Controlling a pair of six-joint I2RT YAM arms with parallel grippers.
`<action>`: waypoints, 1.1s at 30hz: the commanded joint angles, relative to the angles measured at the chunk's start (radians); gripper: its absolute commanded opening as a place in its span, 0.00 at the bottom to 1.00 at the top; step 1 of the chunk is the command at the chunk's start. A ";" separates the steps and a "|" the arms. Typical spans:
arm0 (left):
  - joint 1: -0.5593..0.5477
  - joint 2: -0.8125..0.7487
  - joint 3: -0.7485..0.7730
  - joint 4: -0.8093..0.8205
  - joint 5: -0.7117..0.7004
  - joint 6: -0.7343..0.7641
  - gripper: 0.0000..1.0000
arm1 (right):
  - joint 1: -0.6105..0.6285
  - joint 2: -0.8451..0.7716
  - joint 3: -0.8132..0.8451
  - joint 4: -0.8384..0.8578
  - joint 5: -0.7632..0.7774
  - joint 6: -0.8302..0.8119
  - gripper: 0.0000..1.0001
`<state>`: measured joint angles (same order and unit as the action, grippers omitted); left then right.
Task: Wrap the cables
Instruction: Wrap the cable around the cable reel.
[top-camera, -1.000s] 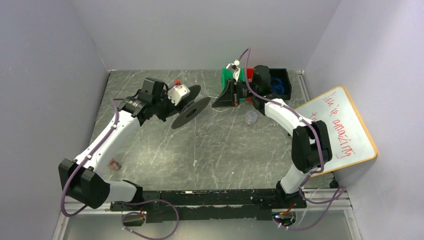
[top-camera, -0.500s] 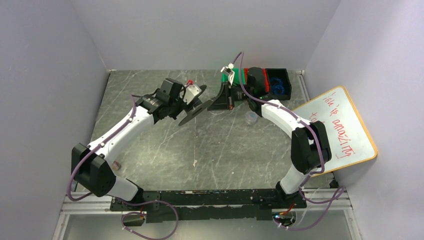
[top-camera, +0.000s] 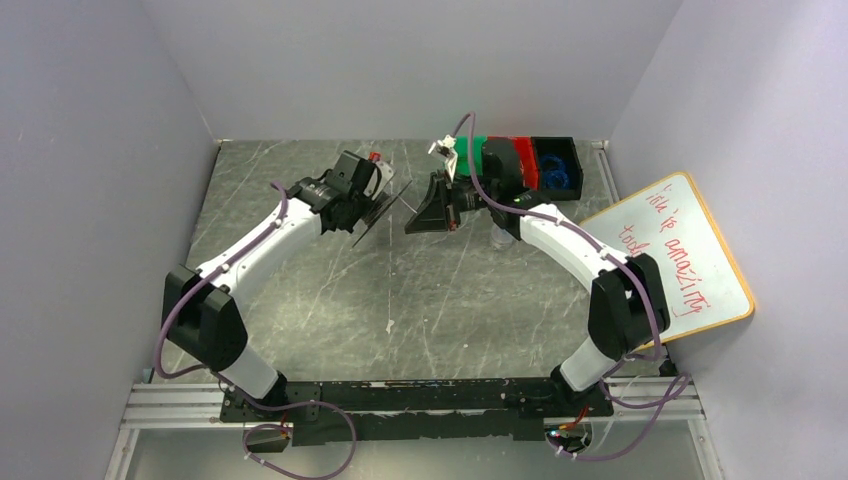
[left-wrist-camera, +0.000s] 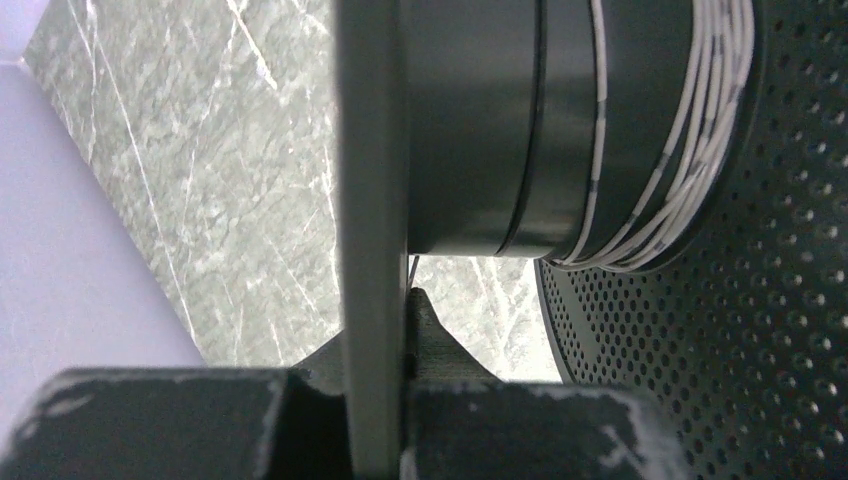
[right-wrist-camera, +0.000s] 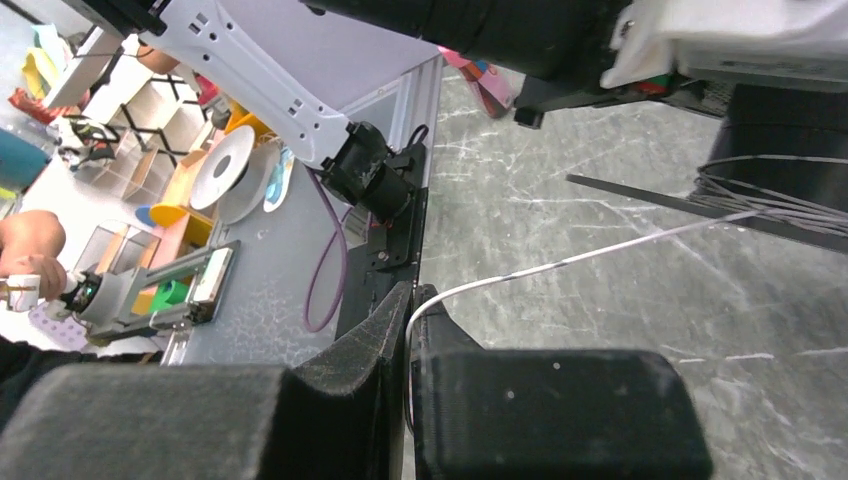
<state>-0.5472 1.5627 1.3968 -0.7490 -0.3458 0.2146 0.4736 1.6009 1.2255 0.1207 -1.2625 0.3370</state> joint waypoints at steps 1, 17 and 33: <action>0.030 -0.004 0.068 0.010 -0.100 -0.103 0.02 | 0.033 -0.050 0.053 -0.022 -0.082 -0.061 0.07; 0.074 0.089 0.219 -0.087 -0.036 -0.256 0.02 | 0.208 0.070 0.184 -0.382 0.016 -0.374 0.06; 0.305 -0.010 0.266 -0.056 0.508 -0.432 0.02 | 0.273 0.210 0.236 -0.456 0.052 -0.415 0.04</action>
<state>-0.2901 1.6569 1.6333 -0.9482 0.0116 -0.1265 0.7296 1.8019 1.4254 -0.2943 -1.1534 -0.0582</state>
